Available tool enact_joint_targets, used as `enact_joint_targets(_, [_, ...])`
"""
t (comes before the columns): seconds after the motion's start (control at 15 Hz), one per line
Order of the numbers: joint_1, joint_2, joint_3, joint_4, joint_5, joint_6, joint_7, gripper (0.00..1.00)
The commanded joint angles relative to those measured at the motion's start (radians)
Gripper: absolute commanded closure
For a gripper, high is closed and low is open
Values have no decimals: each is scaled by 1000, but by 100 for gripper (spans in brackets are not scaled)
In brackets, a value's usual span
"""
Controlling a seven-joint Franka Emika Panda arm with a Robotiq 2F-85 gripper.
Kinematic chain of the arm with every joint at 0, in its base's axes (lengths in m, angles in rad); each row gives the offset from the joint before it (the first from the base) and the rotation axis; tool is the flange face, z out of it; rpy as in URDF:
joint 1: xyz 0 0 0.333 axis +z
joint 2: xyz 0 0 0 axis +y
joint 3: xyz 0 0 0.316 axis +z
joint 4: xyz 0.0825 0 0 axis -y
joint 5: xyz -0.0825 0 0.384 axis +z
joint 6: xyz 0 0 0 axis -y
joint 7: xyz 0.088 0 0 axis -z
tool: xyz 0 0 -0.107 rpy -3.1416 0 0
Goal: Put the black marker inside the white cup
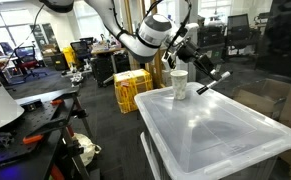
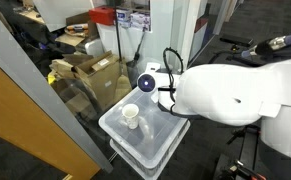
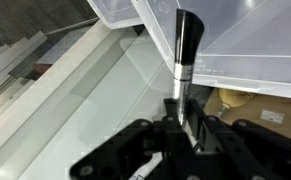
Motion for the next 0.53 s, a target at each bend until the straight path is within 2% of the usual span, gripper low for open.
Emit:
enact_joint_targets(0.0, [53,63,-61,-13,22,40,55,95])
enact_joint_targets(0.47, [106,128,-115,-5,50,50,76,95])
